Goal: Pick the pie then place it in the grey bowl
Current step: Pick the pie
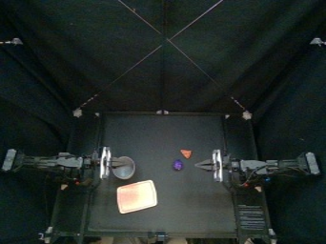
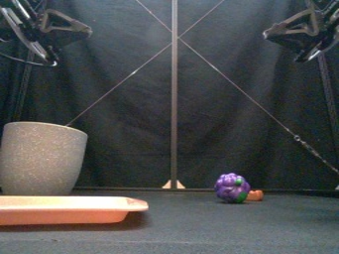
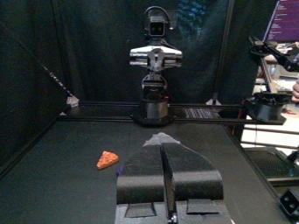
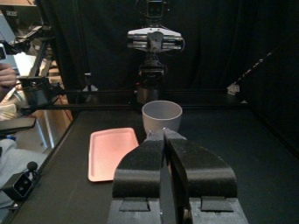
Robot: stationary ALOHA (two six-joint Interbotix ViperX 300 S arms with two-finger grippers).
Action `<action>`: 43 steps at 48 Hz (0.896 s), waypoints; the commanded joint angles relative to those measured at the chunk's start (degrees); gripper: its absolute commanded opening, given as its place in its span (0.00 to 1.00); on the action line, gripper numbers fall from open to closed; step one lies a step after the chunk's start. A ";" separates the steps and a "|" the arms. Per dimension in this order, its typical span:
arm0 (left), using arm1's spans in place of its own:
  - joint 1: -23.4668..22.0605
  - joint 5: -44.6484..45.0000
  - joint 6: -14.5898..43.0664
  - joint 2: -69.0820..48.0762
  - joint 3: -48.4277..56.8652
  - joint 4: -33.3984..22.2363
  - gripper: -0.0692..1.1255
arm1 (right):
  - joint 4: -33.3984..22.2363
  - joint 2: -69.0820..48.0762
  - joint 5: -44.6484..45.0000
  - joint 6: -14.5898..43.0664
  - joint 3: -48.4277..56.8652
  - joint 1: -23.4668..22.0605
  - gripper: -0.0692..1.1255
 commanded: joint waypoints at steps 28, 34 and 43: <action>4.66 -1.14 0.26 0.79 -1.93 2.81 0.08 | 9.67 23.47 5.36 0.62 -5.89 -23.38 0.40; 4.66 -1.14 0.35 0.79 -1.93 2.90 0.08 | 10.63 27.16 7.73 0.79 -6.77 -23.38 0.70; 4.92 -1.14 0.35 0.79 -1.85 2.90 0.08 | 11.51 31.55 10.37 0.70 -8.26 -23.73 0.98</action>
